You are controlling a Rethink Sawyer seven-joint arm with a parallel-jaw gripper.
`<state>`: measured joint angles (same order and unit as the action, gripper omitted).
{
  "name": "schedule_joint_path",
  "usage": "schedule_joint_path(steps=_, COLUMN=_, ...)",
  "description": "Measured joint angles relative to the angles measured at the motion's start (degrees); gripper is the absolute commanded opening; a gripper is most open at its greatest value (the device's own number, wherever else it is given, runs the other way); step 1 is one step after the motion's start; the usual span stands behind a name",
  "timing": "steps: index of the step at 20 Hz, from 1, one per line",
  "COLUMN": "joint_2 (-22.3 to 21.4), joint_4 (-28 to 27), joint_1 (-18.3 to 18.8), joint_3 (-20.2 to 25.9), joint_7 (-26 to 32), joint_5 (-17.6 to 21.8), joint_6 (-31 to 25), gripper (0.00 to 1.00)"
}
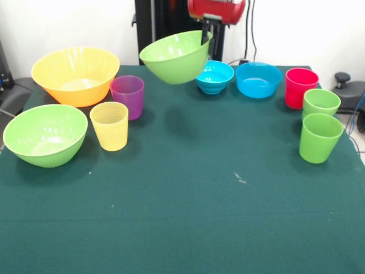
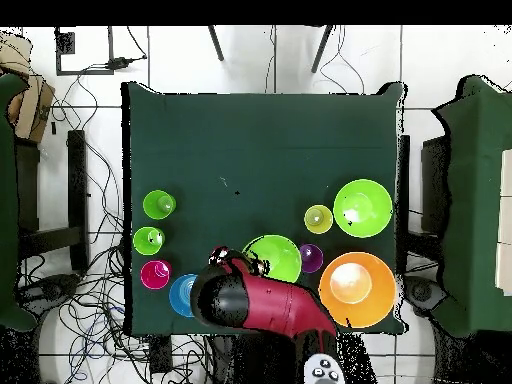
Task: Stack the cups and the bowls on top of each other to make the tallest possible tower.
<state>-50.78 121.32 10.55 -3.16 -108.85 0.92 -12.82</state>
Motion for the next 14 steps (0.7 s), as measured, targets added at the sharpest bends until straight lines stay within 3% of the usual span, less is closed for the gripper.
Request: schedule_joint_path(steps=14, joint_2=6.6, joint_4=-5.5, joint_1=-1.4, joint_3=1.5, joint_7=0.0, joint_5=-0.1, joint_6=0.0, gripper=0.0)
